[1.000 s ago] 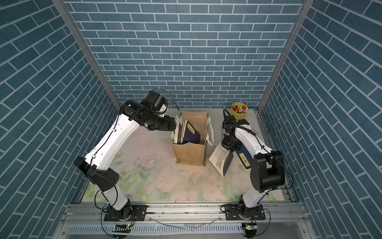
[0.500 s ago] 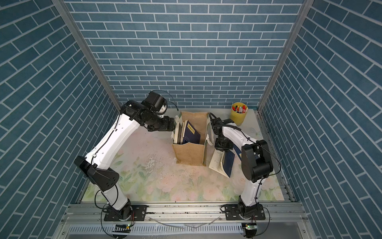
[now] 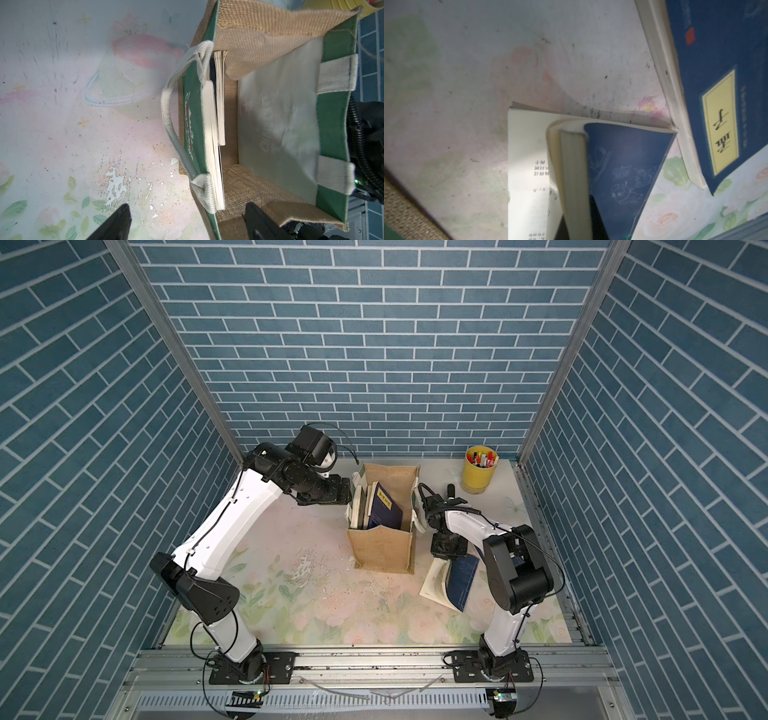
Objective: Take out the books from the canvas bag
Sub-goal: Place the book at the center of the board.
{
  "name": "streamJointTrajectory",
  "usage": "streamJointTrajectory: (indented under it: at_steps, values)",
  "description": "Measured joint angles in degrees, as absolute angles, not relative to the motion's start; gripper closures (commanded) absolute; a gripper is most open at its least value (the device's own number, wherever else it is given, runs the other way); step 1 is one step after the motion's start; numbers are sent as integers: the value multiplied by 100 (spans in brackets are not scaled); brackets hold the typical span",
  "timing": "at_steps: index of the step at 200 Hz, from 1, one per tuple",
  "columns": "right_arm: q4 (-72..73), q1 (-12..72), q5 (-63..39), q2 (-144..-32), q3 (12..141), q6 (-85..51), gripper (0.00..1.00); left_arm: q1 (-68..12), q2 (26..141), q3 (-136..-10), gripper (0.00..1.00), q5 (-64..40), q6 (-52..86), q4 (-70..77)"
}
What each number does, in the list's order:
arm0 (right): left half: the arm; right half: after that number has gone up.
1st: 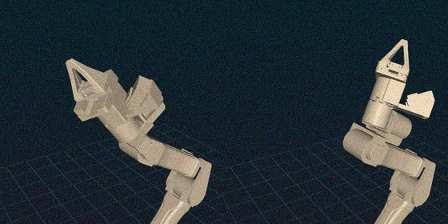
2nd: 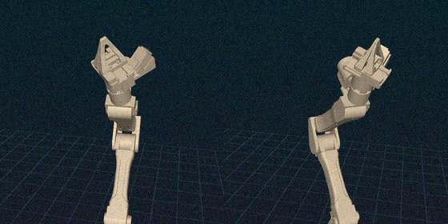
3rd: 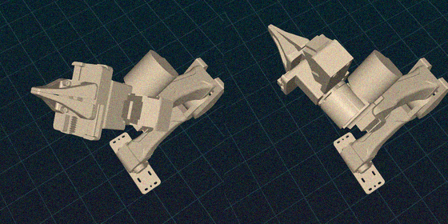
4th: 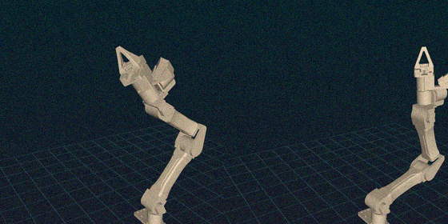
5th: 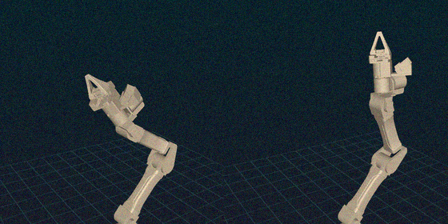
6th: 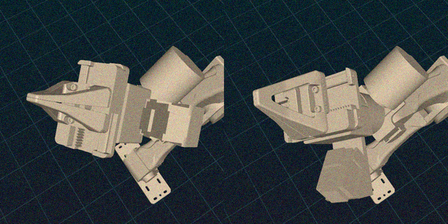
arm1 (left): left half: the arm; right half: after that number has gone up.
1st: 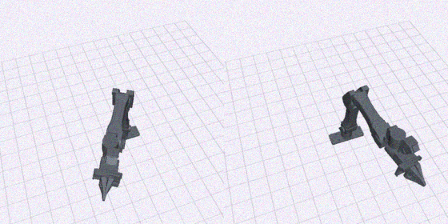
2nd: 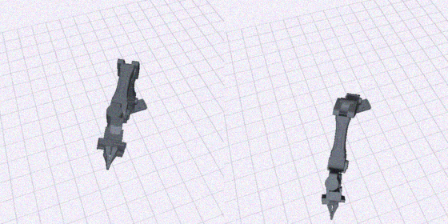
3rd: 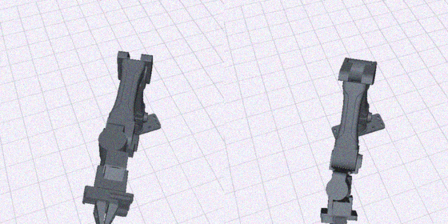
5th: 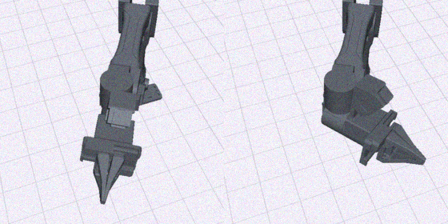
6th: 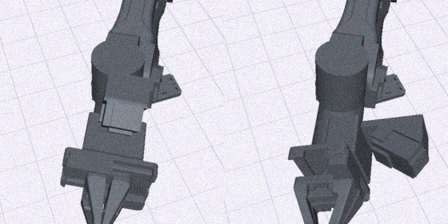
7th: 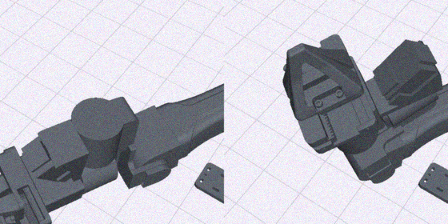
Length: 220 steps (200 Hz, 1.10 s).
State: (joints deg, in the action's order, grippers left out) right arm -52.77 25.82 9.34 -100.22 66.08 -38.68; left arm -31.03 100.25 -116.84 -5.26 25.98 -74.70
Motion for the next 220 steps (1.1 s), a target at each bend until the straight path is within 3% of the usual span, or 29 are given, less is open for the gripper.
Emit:
streamJointTrajectory:
  at_steps: [33, 52, 112, 147, 198, 220]
  values:
    - [-5142, 2582, 685, -9797, 6438, -3970, 53, -3103, 10025, -11675, 12, -526, 2600, -7470]
    - [-5068, 2582, 521, -9647, 6386, -4016, 42, -3103, 10025, -11675, 12, -530, 2598, -7470]
    - [-5369, 2582, 604, -8442, 6442, -4032, 38, -3103, 10259, -11893, 11, -655, 2460, -7494]
    - [-5658, 2582, 622, -7767, 7325, -4021, 39, -3103, 10532, -12036, 11, -821, 2331, -7502]
    - [-5610, 2585, 137, -8128, 9129, -3911, 41, -3103, 10914, -12261, 15, -1085, 2217, -7533]
    - [-5527, 2589, -261, -8573, 9865, -3848, 42, -3103, 10993, -12261, 22, -1238, 2211, -7535]
